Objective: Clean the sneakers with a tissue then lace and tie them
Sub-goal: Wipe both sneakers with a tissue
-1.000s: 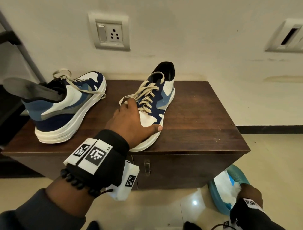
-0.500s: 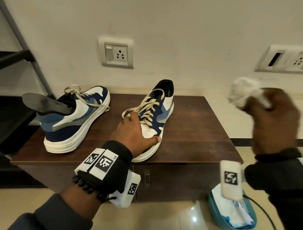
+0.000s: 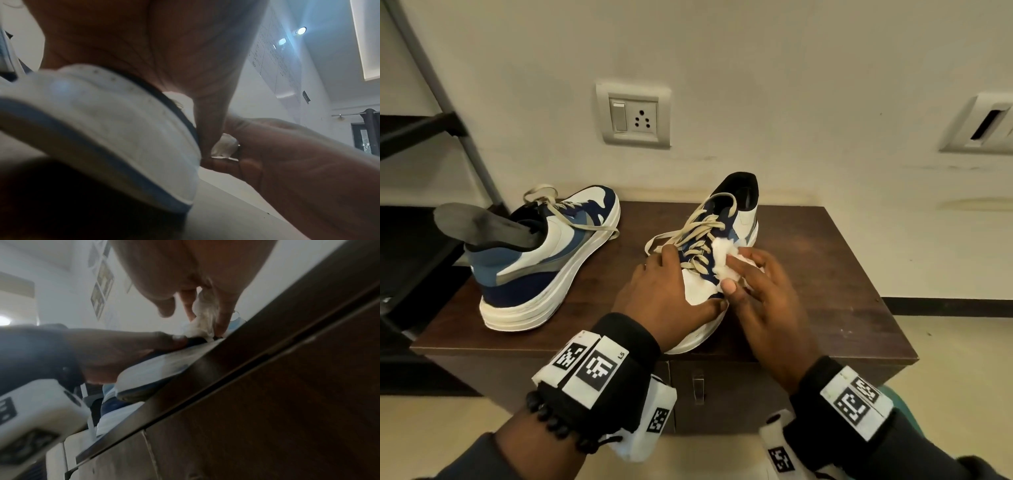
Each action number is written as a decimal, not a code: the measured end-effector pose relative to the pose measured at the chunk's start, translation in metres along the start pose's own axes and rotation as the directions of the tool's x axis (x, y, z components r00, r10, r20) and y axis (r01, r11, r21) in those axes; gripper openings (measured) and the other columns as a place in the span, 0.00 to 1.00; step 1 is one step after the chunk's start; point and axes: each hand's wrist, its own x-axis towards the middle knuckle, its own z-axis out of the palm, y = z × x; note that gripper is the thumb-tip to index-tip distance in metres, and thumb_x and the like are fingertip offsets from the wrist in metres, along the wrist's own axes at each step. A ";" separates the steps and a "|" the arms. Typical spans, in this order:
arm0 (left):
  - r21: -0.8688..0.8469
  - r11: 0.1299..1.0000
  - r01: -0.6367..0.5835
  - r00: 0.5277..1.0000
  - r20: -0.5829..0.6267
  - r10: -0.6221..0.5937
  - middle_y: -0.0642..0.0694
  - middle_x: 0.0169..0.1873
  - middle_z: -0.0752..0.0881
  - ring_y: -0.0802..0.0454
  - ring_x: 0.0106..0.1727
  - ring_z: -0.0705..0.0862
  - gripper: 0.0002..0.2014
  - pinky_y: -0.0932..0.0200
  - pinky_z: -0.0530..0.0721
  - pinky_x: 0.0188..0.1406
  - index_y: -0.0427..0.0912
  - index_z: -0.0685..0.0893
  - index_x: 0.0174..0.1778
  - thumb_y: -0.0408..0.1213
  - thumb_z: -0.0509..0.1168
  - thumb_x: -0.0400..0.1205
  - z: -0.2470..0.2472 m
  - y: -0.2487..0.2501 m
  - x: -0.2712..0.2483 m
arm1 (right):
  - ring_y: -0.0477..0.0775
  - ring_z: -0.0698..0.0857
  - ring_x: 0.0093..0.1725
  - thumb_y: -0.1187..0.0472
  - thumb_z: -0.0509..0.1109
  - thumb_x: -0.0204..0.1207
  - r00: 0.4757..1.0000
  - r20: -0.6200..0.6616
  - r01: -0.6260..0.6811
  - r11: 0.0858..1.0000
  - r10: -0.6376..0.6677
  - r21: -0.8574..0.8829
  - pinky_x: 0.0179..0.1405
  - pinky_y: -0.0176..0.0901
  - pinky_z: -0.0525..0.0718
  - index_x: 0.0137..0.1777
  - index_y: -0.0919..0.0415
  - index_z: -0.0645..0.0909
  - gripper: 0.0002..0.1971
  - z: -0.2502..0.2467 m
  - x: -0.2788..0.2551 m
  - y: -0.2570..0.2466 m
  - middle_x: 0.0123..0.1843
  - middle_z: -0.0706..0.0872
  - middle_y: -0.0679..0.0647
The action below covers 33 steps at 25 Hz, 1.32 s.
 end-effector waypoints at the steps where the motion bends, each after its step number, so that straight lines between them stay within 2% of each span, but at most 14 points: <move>1: 0.012 1.000 0.000 1.000 -0.005 0.000 0.43 0.74 0.70 0.44 0.72 0.72 0.46 0.47 0.76 0.68 0.46 0.58 0.76 0.68 0.67 0.68 0.001 0.002 0.000 | 0.42 0.73 0.69 0.52 0.63 0.81 0.997 -0.044 0.054 0.996 -0.057 -0.074 0.66 0.25 0.70 0.64 0.57 0.82 0.16 0.002 -0.001 0.004 0.70 0.75 0.50; 3: 0.017 1.000 0.007 1.000 -0.013 -0.007 0.42 0.75 0.69 0.43 0.73 0.71 0.47 0.46 0.75 0.69 0.46 0.58 0.76 0.68 0.67 0.69 0.002 0.004 0.000 | 0.46 0.77 0.64 0.60 0.68 0.79 0.986 -0.116 0.102 0.982 -0.120 -0.156 0.63 0.27 0.74 0.56 0.61 0.86 0.10 0.007 0.004 0.005 0.65 0.80 0.53; 5: 0.006 1.000 0.015 1.000 -0.006 -0.015 0.43 0.76 0.69 0.44 0.74 0.70 0.48 0.47 0.75 0.70 0.47 0.58 0.77 0.69 0.68 0.68 0.002 0.004 -0.001 | 0.46 0.78 0.60 0.61 0.70 0.77 0.984 -0.145 0.079 0.982 -0.105 -0.171 0.57 0.34 0.79 0.53 0.59 0.84 0.07 0.007 0.013 -0.001 0.61 0.82 0.51; 8: -0.030 0.999 0.029 1.000 0.010 -0.029 0.45 0.75 0.70 0.46 0.74 0.71 0.49 0.47 0.76 0.70 0.48 0.59 0.75 0.71 0.69 0.64 0.000 0.002 -0.001 | 0.48 0.78 0.60 0.63 0.70 0.76 0.980 -0.111 0.132 0.962 -0.163 -0.241 0.51 0.24 0.72 0.62 0.55 0.82 0.15 0.007 0.019 -0.007 0.60 0.82 0.53; 11: -0.032 0.999 0.035 0.999 -0.012 -0.035 0.46 0.73 0.72 0.46 0.71 0.73 0.47 0.46 0.77 0.68 0.49 0.61 0.73 0.69 0.71 0.64 -0.001 0.002 0.000 | 0.52 0.81 0.55 0.63 0.66 0.76 0.948 -0.149 0.227 0.927 -0.280 -0.300 0.51 0.23 0.74 0.54 0.63 0.86 0.10 0.010 0.014 0.005 0.55 0.85 0.57; 13: -0.018 0.999 0.036 0.999 -0.019 -0.037 0.45 0.72 0.72 0.45 0.70 0.73 0.44 0.45 0.77 0.67 0.49 0.61 0.71 0.67 0.71 0.65 -0.001 0.003 0.001 | 0.49 0.81 0.54 0.66 0.68 0.75 0.972 -0.167 0.123 0.962 -0.167 -0.244 0.52 0.23 0.74 0.51 0.62 0.86 0.08 0.008 0.006 0.014 0.53 0.85 0.54; 16: -0.024 0.999 0.038 0.999 -0.022 -0.038 0.45 0.70 0.73 0.45 0.69 0.74 0.42 0.46 0.77 0.66 0.49 0.63 0.69 0.64 0.72 0.66 -0.003 0.000 0.001 | 0.47 0.82 0.52 0.67 0.71 0.74 0.990 -0.047 -0.138 0.966 0.131 -0.217 0.48 0.27 0.73 0.47 0.55 0.86 0.07 0.000 0.007 0.017 0.49 0.85 0.46; 18: -0.031 0.999 0.028 0.999 -0.023 -0.029 0.45 0.69 0.75 0.45 0.68 0.75 0.41 0.46 0.78 0.65 0.49 0.63 0.69 0.64 0.72 0.65 -0.005 -0.003 0.001 | 0.40 0.82 0.50 0.64 0.71 0.75 0.971 -0.128 -0.205 0.978 0.200 -0.033 0.49 0.32 0.79 0.47 0.51 0.86 0.07 -0.005 0.015 0.013 0.48 0.85 0.40; 20: -0.011 1.000 0.024 1.000 -0.020 -0.024 0.44 0.68 0.75 0.45 0.67 0.76 0.41 0.46 0.78 0.65 0.49 0.63 0.68 0.64 0.71 0.65 -0.005 -0.004 0.000 | 0.38 0.81 0.50 0.65 0.71 0.75 0.955 -0.263 -0.121 0.990 0.135 0.069 0.50 0.28 0.79 0.49 0.52 0.85 0.07 -0.005 0.022 0.004 0.49 0.84 0.41; 22: 0.021 0.999 0.024 0.999 -0.024 -0.024 0.44 0.68 0.75 0.45 0.66 0.76 0.41 0.49 0.78 0.63 0.49 0.62 0.69 0.64 0.70 0.66 -0.003 -0.002 0.000 | 0.40 0.80 0.47 0.67 0.71 0.74 0.963 -0.268 -0.054 0.997 0.036 -0.063 0.46 0.20 0.74 0.48 0.57 0.85 0.06 0.004 0.020 -0.004 0.48 0.84 0.47; 25: 0.080 0.996 0.038 0.999 -0.032 -0.036 0.44 0.67 0.75 0.45 0.65 0.76 0.41 0.51 0.77 0.58 0.48 0.62 0.69 0.66 0.68 0.66 -0.005 0.003 -0.001 | 0.41 0.77 0.45 0.64 0.70 0.76 0.972 -0.150 -0.212 0.956 0.183 -0.204 0.38 0.19 0.69 0.48 0.55 0.83 0.04 0.017 0.008 -0.003 0.47 0.84 0.47; 27: 0.119 0.992 0.041 0.999 -0.026 -0.039 0.44 0.68 0.74 0.45 0.65 0.77 0.42 0.52 0.76 0.57 0.48 0.61 0.70 0.66 0.68 0.67 -0.006 0.007 -0.002 | 0.41 0.75 0.46 0.63 0.69 0.76 0.963 -0.086 -0.269 0.935 0.256 -0.233 0.38 0.20 0.66 0.48 0.54 0.83 0.04 0.011 0.004 0.004 0.47 0.84 0.46; 30: 0.111 0.993 0.040 0.999 -0.011 -0.039 0.46 0.68 0.74 0.45 0.64 0.77 0.43 0.53 0.76 0.57 0.49 0.61 0.71 0.65 0.70 0.66 -0.009 0.004 0.000 | 0.46 0.81 0.47 0.65 0.71 0.74 0.955 -0.129 -0.284 0.948 0.266 -0.143 0.40 0.30 0.72 0.48 0.55 0.86 0.06 0.006 0.012 0.012 0.46 0.86 0.48; 33: 0.031 0.999 0.041 0.999 0.026 -0.042 0.47 0.68 0.75 0.48 0.63 0.77 0.42 0.56 0.75 0.54 0.49 0.62 0.70 0.60 0.73 0.65 -0.016 -0.004 0.003 | 0.55 0.80 0.54 0.66 0.70 0.75 0.984 0.018 -0.154 0.907 0.175 -0.391 0.47 0.38 0.72 0.51 0.60 0.87 0.07 0.009 0.020 0.011 0.51 0.85 0.56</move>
